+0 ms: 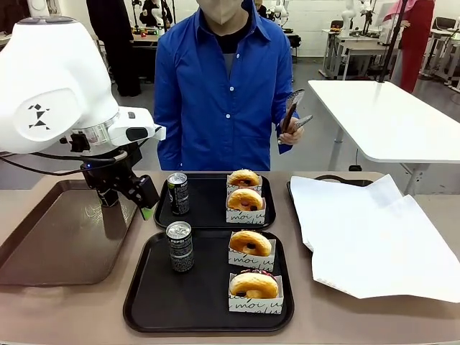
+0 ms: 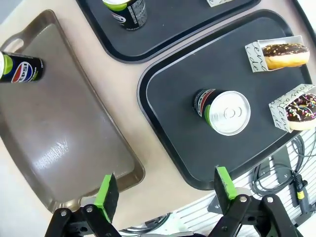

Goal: Set up donuts and drinks on trays.
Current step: Pick up one Pepsi coke from the Handle tray and place it on the Flat Tray without a Pepsi coke.

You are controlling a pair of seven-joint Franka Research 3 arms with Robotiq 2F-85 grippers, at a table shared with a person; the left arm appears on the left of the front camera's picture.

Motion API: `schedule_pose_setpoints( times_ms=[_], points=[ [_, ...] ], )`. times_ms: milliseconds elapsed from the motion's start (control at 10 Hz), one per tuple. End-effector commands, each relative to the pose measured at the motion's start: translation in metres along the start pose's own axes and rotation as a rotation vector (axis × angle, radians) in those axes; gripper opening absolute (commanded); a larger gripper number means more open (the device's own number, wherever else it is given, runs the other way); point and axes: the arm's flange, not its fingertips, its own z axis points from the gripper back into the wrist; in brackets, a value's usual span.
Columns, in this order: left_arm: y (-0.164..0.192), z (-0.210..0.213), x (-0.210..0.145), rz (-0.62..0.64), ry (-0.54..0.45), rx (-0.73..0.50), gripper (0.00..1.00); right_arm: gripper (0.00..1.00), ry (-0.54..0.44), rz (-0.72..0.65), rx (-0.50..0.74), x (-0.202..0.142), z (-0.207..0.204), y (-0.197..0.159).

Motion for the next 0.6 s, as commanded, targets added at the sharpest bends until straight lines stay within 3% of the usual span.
schedule_pose_setpoints(
  times_ms=[0, 200, 400, 500],
  points=[
    [-0.001, 0.0, 0.003, -0.01, -0.003, -0.001, 1.0, 1.0, 0.0, 0.01, 0.015, -0.001, -0.001, -0.001],
    [-0.001, 0.001, 0.0, -0.001, -0.001, 0.0, 1.0, 1.0, 0.0, 0.01, 0.015, -0.001, -0.001, -0.001],
    [0.069, 0.045, 0.005, 0.204, -0.095, -0.268, 1.0, 1.0, 0.0, 0.01, 0.015, -0.001, -0.001, -0.001],
    [0.107, 0.063, -0.011, 0.3, -0.135, -0.411, 1.0, 1.0, 0.0, 0.01, 0.015, -0.001, -0.001, -0.001]
  ],
)
